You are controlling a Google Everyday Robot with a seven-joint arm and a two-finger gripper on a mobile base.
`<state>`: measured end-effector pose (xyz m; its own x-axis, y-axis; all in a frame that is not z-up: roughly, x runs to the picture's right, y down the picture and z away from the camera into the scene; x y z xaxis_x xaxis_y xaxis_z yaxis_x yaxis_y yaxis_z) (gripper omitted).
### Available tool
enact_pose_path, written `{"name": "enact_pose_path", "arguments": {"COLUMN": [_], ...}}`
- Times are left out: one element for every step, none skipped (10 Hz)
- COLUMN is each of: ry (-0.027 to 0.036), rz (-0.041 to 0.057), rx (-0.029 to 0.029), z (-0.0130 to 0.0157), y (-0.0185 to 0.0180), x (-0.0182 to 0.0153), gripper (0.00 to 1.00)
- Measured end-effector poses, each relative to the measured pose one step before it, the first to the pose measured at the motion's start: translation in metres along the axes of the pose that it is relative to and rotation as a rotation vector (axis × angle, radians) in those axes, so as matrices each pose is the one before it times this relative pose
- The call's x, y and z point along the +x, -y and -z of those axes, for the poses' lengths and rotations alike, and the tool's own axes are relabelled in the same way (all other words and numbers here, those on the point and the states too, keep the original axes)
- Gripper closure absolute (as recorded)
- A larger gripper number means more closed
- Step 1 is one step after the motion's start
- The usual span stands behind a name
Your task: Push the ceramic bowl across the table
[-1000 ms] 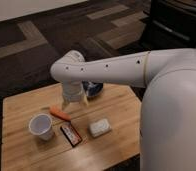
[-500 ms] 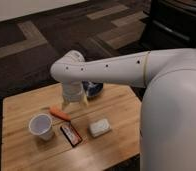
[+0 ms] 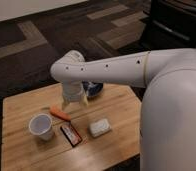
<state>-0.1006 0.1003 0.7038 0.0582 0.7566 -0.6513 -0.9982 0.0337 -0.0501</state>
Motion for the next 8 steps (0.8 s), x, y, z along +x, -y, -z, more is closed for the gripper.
{"name": "enact_pose_path", "arguments": {"ry": [0.00549,0.00009,-0.01015,-0.01105,-0.00666,-0.00447,-0.00846,-0.01048], "rz": [-0.00563,0.01738,0.02109,0.00989,0.00843,0.01030,0.00978,0.00001], "rx": [0.00617,0.00809,-0.00130,-0.00783,-0.00967,-0.00513,0.00616,0.00343], "z": [-0.00012,-0.00294,-0.00457,-0.00518,-0.00470,-0.00493,-0.00666,-0.00709], "y": [0.00720,0.00796,0.00501,0.00700,0.00536,0.00525,0.00815,0.00721], "x": [-0.00234,-0.00238,-0.00188,-0.00510,-0.00650,-0.00737,-0.00810,-0.00613], "gripper": [0.35,0.35,0.35,0.35,0.35,0.35,0.35,0.35]}}
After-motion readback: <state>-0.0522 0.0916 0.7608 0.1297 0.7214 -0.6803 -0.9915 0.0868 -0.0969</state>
